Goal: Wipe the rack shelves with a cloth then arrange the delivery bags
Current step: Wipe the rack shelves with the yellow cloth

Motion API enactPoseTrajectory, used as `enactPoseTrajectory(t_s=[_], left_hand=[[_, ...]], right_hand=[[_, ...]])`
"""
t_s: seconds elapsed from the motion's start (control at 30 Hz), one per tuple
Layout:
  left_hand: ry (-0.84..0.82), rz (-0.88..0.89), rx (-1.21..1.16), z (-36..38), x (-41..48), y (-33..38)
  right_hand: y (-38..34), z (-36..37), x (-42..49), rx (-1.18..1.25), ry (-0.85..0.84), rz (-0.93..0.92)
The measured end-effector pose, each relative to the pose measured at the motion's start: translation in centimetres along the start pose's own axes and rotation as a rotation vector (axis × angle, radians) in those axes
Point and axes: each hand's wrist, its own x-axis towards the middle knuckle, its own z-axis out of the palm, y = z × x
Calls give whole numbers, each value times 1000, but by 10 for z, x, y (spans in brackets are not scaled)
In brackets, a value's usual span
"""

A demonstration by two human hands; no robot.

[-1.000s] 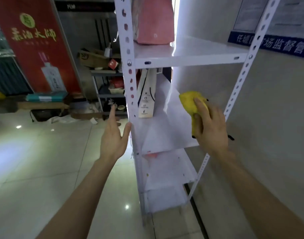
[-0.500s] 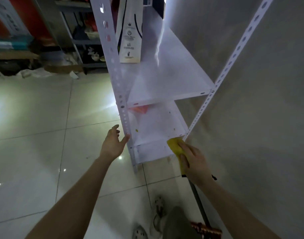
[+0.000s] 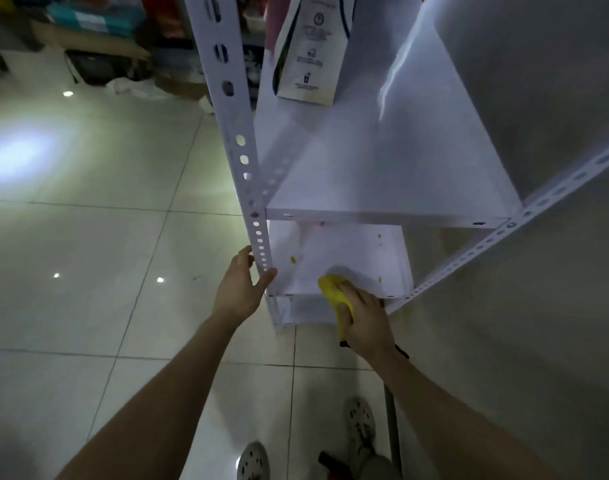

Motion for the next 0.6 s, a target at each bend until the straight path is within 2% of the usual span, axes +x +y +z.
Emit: enactPoseTrajectory(t_s=[0.13,0.3,0.6], left_hand=[[88,-13,3,17,7,-3],[146,2,42,30,6,-6],[133,196,108,18,14,-22]], right_hand=[[21,17,34,-23,-25,-48],[30,36,64,-65,-40,16],[12,61,82,19,56,32]])
